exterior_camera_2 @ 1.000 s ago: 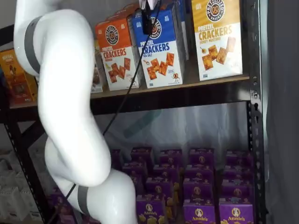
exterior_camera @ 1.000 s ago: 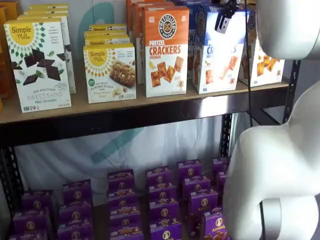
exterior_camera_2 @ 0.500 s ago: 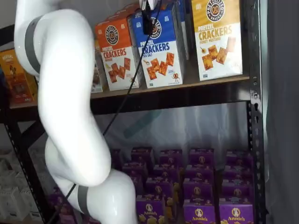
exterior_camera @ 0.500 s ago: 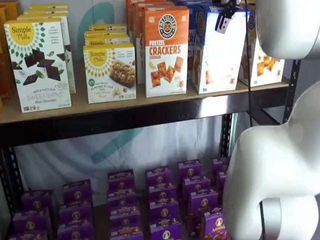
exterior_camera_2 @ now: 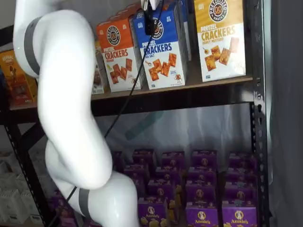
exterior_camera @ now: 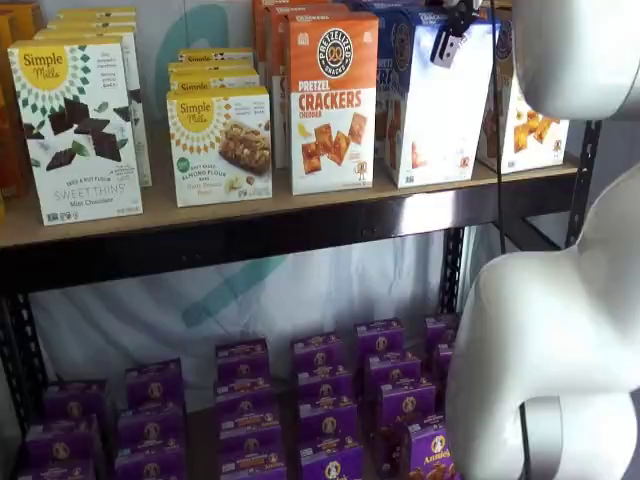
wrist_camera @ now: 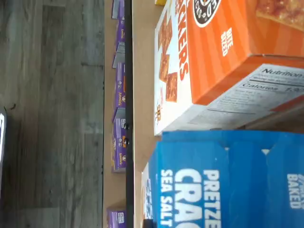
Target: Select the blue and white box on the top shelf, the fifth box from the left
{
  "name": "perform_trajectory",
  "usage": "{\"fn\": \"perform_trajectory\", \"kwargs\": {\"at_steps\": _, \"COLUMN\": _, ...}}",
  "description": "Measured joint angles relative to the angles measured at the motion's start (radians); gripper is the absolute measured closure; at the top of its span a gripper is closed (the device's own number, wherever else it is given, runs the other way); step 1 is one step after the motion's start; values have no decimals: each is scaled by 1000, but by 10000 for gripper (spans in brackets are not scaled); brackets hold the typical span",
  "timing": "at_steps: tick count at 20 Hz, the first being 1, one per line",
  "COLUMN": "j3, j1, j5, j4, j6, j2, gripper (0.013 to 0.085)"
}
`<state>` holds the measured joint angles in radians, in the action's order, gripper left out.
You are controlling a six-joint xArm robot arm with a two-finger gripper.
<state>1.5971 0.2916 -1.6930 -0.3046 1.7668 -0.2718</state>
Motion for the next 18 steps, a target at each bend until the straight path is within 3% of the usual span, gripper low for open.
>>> {"fn": "perform_trajectory", "kwargs": {"at_steps": 3, "j3": -3, "j1": 1, "j5": -1, "j4": -1, "j6": 0, "j2": -3, "gripper": 370}}
{"fn": "perform_trajectory", "kwargs": {"at_steps": 4, "j3": -3, "j1": 1, "j5": -2, "j4": -3, "j6": 0, "j2": -4, "gripper": 410}}
{"fn": "perform_trajectory", "kwargs": {"at_steps": 12, "j3": 17, "j1": 2, "j5": -36, "j4": 7, "j6": -1, "j2": 0, "gripper": 410}}
{"fn": "perform_trajectory", "kwargs": {"at_steps": 18, "j3": 70, "j1": -7, "j5": -130, "j4": 41, "j6": -9, "j2": 12, "gripper": 410}}
